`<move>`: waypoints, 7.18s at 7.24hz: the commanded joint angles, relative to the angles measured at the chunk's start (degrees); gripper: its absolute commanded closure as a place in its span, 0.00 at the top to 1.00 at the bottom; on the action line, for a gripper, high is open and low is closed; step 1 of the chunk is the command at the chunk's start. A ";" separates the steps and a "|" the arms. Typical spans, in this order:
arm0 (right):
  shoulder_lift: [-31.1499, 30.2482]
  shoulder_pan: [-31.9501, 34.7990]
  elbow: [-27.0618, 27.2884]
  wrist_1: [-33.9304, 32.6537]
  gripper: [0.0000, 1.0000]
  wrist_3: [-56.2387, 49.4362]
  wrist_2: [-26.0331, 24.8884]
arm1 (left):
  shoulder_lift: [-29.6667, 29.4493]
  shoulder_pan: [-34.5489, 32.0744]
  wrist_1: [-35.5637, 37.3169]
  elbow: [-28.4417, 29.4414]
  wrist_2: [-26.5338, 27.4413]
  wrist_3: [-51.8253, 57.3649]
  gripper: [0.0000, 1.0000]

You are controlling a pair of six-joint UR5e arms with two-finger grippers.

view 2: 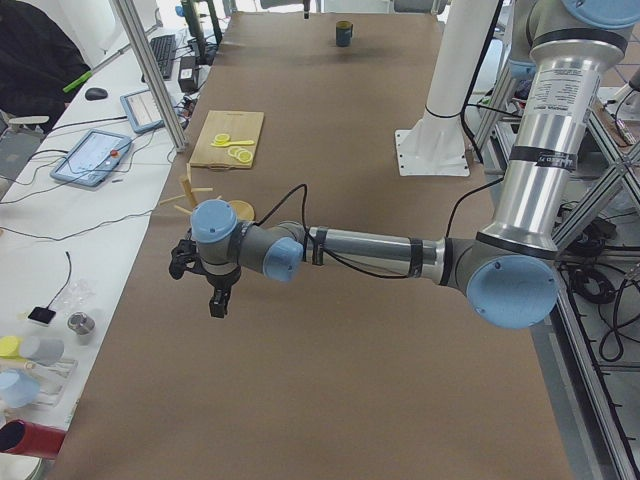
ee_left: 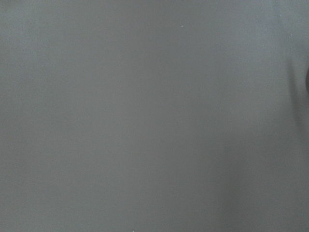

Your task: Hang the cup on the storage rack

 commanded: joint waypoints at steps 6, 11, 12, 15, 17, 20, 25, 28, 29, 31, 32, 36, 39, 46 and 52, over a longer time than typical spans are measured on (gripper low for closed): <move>-17.13 4.66 2.74 9.01 1.00 -11.84 1.90 | 0.00 0.00 0.08 -0.19 0.00 -0.17 0.98; -16.87 3.00 -4.49 12.40 1.00 -11.66 1.81 | -0.09 0.00 -0.01 -0.11 0.00 -0.17 0.98; -16.70 2.38 -5.55 12.83 1.00 -11.57 1.98 | -0.09 0.00 0.08 -0.11 0.00 -0.17 0.98; -16.52 1.76 -7.14 13.37 0.80 -11.49 2.16 | -0.09 0.00 -0.01 -0.11 0.00 -0.08 0.98; -15.04 0.37 -7.84 13.28 0.06 -10.96 1.64 | -0.09 0.00 -0.01 0.24 0.00 0.01 0.98; -12.67 0.00 -7.58 13.02 0.00 -9.39 2.51 | -0.17 0.00 -0.01 0.33 -0.09 0.01 0.98; -3.10 0.09 6.94 -2.31 0.00 9.16 6.73 | -0.09 0.00 -0.01 -0.10 -0.18 -0.17 0.98; 7.24 -13.47 14.74 -4.30 0.00 36.83 4.37 | -0.17 0.00 -0.01 0.33 -0.26 0.01 0.98; 14.60 -20.32 14.66 -4.47 0.00 50.34 0.36 | -0.17 0.00 -0.01 0.25 -0.26 -0.08 0.98; 25.09 -31.06 13.96 -5.09 0.00 70.17 -7.55 | -0.26 0.00 -0.01 0.68 -0.26 0.09 0.98; 28.97 -35.20 13.87 -7.44 0.00 75.39 -11.68 | -0.17 0.00 -0.01 0.60 -0.26 0.01 0.98; 43.47 -48.14 4.25 -10.72 0.00 102.34 -25.32 | 0.18 0.00 0.08 1.21 -0.26 0.18 0.98; 49.04 -50.97 -3.26 -10.89 0.00 118.62 -29.74 | 0.27 0.00 -0.01 1.48 -0.26 0.18 0.98; 55.29 -57.21 -8.63 -15.81 0.00 133.89 -33.08 | 0.53 0.00 -0.45 1.56 -0.26 0.18 0.98; 53.97 -58.18 -8.20 -15.81 0.35 130.90 -33.26 | 0.53 0.00 -0.45 1.74 -0.18 0.18 0.98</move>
